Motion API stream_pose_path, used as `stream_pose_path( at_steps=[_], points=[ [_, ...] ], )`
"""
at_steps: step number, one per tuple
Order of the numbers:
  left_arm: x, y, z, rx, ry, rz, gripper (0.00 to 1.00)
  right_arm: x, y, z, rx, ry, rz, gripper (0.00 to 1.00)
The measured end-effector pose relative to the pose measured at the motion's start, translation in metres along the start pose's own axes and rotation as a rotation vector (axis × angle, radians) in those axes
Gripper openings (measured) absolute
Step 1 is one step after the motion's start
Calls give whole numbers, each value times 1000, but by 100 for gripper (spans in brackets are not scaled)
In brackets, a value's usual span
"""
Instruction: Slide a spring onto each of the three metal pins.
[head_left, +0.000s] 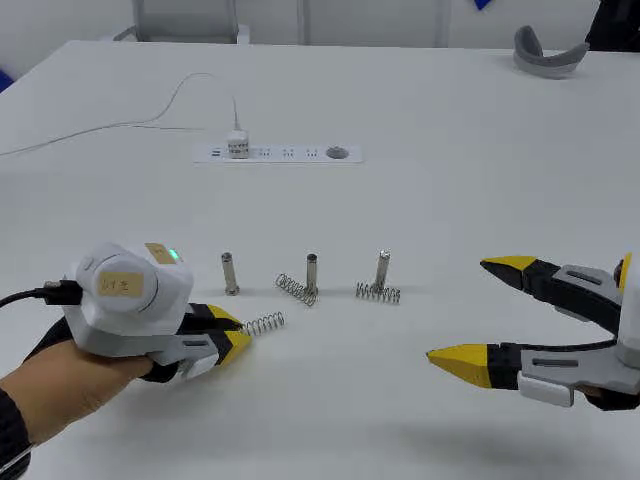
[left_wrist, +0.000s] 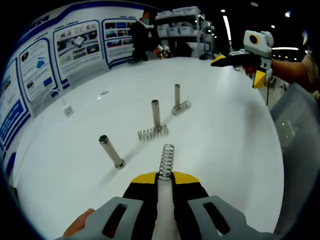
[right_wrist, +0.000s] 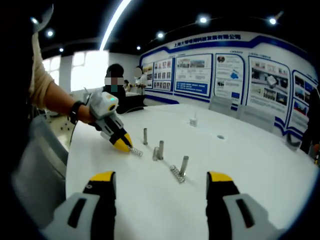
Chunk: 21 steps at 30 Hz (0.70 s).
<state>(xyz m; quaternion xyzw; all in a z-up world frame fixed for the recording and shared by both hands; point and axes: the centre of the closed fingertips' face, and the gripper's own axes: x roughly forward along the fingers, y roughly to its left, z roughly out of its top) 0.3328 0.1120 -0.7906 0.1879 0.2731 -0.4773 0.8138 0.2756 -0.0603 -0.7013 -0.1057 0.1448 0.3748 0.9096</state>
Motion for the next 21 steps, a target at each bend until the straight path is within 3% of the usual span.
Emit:
stream_pose_path(
  at_steps=[8, 21],
  points=[
    [-7, -16, 13, 22, -35, -36, 9, 11, 15, 17, -54, -8, 59, 71],
    [-21, -56, 46, 125, -96, -117, 9, 38, 46, 23, -117, 30, 197, 46]
  ],
)
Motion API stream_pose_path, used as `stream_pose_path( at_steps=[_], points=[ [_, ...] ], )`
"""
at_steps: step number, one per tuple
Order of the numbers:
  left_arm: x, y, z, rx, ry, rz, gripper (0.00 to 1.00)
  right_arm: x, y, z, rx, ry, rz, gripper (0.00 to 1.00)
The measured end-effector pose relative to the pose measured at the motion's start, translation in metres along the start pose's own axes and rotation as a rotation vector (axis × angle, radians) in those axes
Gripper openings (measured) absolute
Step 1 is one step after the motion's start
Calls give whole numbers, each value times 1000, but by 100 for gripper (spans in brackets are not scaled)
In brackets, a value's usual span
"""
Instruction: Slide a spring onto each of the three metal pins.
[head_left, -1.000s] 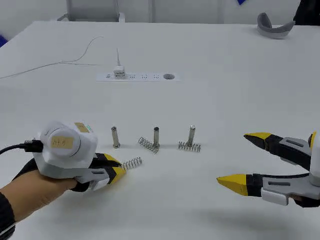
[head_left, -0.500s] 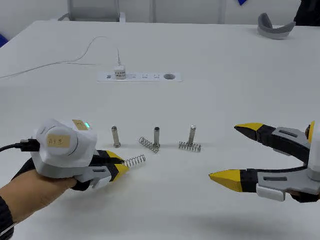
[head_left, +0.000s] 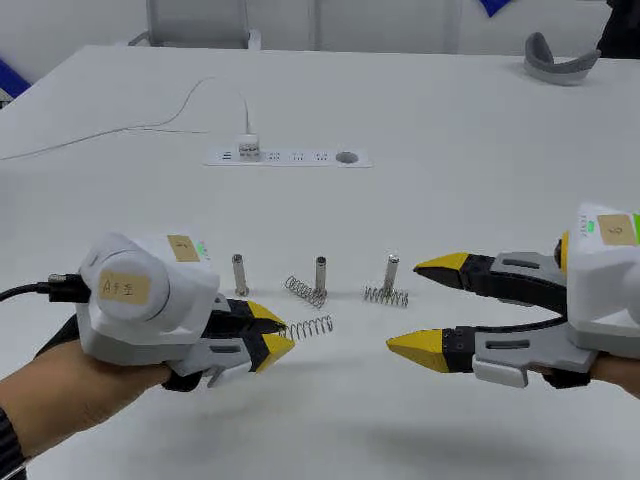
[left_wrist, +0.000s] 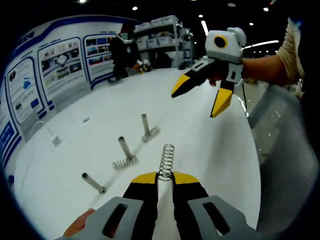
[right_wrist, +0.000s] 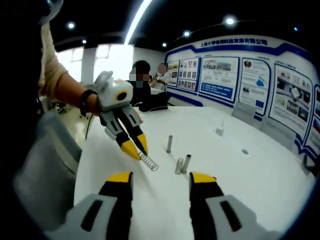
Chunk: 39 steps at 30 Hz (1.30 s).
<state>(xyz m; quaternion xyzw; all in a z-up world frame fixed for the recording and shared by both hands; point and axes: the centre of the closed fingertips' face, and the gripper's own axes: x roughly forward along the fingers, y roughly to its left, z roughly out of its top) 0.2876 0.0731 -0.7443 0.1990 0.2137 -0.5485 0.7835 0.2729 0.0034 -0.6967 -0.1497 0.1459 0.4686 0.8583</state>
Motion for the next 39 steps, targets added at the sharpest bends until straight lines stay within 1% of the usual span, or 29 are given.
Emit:
stream_pose_path(
  at_steps=[1, 2, 5, 7, 13, 20, 27, 30, 35, 39],
  points=[
    [0, -3, 3, 4, -8, -8, 9, 2, 1, -2, -5, 6, 10, 44],
    [-1, -3, 5, 6, -13, -10, 9, 3, 2, -2, -8, 8, 19, 43],
    [-2, -9, 12, 13, -32, -21, 9, 8, 8, -5, -16, 23, 52, 37],
    [-3, -11, 14, 17, -37, -24, 9, 10, 11, -7, -23, 29, 63, 34],
    [-7, -23, 24, 45, -59, -57, 9, 16, 19, -8, -44, 43, 106, 30],
    [-9, -32, 30, 75, -76, -77, 9, 20, 28, -8, -63, 50, 148, 25],
    [-11, -38, 33, 86, -89, -89, 9, 19, 36, -10, -71, 56, 179, 17],
    [-10, -41, 32, 89, -86, -97, 9, 18, 36, -10, -72, 58, 179, 13],
    [-9, -41, 29, 81, -85, -94, 9, 14, 40, -3, -42, 35, 193, 12],
    [-9, -42, 29, 74, -89, -93, 9, 13, 42, 3, -39, 24, 198, 12]
  ],
)
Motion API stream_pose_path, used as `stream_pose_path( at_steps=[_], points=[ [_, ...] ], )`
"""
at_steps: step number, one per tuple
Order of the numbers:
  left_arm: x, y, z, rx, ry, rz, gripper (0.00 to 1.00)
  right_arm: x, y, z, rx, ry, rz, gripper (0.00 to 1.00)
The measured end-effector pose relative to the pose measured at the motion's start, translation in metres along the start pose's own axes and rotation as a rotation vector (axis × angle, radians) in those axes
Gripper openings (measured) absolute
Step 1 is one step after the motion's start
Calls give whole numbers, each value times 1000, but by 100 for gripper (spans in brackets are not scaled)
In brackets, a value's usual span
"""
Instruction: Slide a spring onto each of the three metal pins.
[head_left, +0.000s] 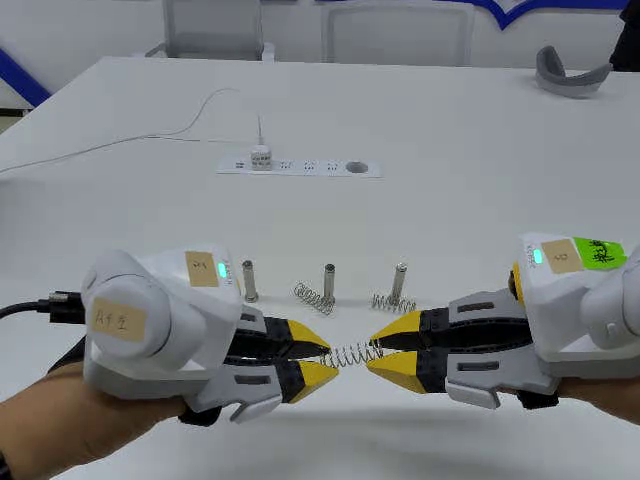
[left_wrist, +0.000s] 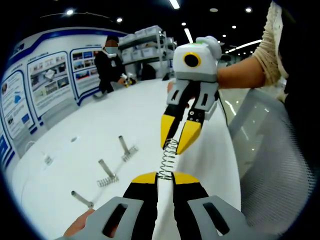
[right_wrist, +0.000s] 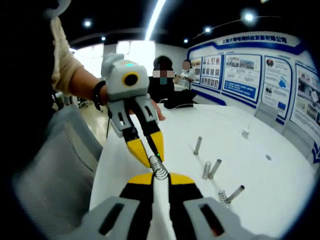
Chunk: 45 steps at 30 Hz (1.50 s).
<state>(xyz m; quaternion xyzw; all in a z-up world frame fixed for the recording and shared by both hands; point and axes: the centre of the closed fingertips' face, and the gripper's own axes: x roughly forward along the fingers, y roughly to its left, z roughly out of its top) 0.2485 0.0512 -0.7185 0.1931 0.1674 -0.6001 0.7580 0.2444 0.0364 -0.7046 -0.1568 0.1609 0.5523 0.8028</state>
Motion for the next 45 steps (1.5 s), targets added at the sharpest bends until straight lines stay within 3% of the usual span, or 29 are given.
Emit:
stream_pose_path(
  at_steps=[7, 25, 31, 38, 45],
  points=[
    [-1, 2, 1, -58, -32, 12, 9, 2, 1, 17, 7, -53, 0, 9],
    [-3, 5, 4, -136, -80, 32, 9, 11, 3, 41, 51, -139, 12, 12],
    [-4, 6, 6, -193, -111, 36, 9, 16, 2, 47, 53, -156, 11, 12],
    [-5, 6, 4, -197, -110, 47, 10, 25, 3, 50, 58, -156, 14, 12],
    [-11, 17, 0, -211, -123, 110, 10, 32, -6, 52, 102, -153, -7, 12]
  ],
)
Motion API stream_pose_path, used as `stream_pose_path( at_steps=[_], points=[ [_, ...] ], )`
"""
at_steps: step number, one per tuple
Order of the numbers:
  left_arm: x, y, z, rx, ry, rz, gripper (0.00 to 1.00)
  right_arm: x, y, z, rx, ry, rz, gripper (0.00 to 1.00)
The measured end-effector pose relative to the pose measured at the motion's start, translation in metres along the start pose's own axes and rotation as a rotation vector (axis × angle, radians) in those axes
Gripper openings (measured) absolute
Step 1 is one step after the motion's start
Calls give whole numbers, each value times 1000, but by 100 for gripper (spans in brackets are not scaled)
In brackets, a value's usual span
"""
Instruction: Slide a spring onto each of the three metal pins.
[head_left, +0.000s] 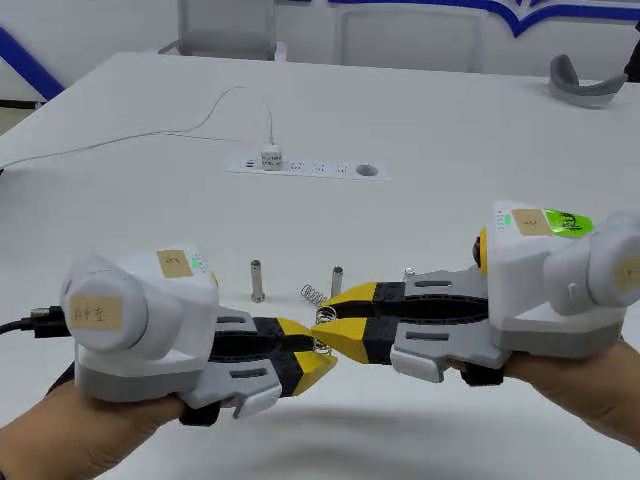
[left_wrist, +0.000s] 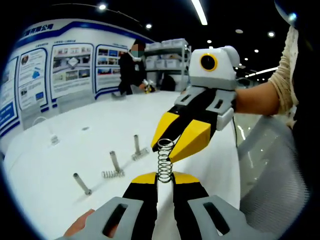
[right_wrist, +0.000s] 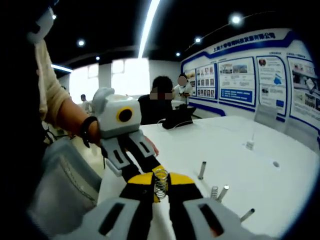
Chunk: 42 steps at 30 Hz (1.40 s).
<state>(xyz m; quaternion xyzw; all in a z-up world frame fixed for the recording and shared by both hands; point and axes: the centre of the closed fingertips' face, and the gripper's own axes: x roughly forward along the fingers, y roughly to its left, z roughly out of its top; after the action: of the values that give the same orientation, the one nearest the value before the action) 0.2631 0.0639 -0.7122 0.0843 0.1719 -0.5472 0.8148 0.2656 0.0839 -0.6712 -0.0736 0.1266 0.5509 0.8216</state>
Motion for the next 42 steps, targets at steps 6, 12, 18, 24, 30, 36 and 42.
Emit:
stream_pose_path(
  at_steps=[6, 12, 18, 24, 30, 36, 42],
  points=[
    [-6, 12, -3, 13, -17, 63, 10, 8, -6, 1, 30, -1, -6, 12],
    [-11, 21, -6, 2, -32, 103, 11, 21, -7, 3, 31, 2, 9, 11],
    [-15, 32, -8, -23, -49, 150, 16, 29, -9, 9, 26, -7, 20, 11],
    [-19, 38, -14, -38, -51, 178, 23, 33, -17, 16, 25, -25, 6, 11],
    [-25, 41, -17, -51, -62, 192, 27, 40, -31, 24, 16, -41, -30, 11],
    [-28, 40, -23, -70, -58, 201, 27, 51, -54, 36, 10, -65, -92, 11],
    [-29, 42, -25, -81, -69, 215, 31, 63, -75, 42, 21, -77, -144, 11]
  ],
)
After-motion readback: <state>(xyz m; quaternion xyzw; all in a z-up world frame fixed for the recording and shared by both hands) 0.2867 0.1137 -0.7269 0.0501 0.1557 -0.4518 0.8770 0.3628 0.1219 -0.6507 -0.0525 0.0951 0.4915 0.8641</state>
